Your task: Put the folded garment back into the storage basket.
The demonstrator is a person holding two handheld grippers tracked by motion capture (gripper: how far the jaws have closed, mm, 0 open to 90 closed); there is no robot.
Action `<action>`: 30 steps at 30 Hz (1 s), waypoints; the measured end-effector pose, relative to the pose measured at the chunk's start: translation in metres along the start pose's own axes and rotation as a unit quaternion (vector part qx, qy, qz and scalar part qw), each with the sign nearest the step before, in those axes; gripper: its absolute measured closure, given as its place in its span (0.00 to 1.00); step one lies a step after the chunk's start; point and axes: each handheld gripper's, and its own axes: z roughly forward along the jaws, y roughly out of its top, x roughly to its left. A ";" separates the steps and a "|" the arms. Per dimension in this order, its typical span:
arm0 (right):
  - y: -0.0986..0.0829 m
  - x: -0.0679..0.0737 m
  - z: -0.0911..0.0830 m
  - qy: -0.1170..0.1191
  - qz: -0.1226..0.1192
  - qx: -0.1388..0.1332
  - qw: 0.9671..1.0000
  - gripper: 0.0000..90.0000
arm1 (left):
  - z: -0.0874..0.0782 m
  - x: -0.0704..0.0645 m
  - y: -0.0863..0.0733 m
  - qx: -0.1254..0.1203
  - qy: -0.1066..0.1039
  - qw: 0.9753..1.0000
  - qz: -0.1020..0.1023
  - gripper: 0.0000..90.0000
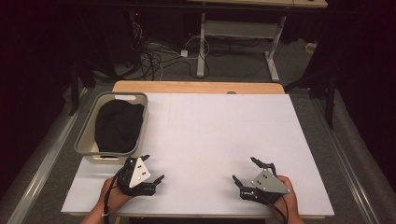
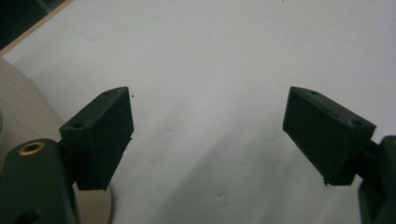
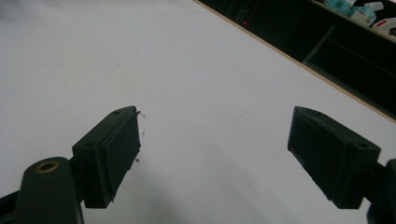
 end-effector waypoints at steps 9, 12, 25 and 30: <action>0.001 -0.003 0.003 -0.003 0.013 0.001 1.000 0.19 | 0.001 0.001 0.001 -0.002 -0.002 1.000 -0.003 0.18; 0.001 -0.003 0.005 -0.002 0.011 0.003 1.000 0.19 | 0.000 0.002 0.001 -0.002 0.003 1.000 0.002 0.18; -0.002 -0.006 -0.003 -0.010 0.013 0.000 1.000 0.19 | 0.002 0.002 0.005 -0.001 0.007 1.000 0.008 0.18; -0.004 -0.008 -0.003 -0.011 0.015 0.003 1.000 0.19 | 0.004 0.003 0.005 0.000 0.005 1.000 0.006 0.18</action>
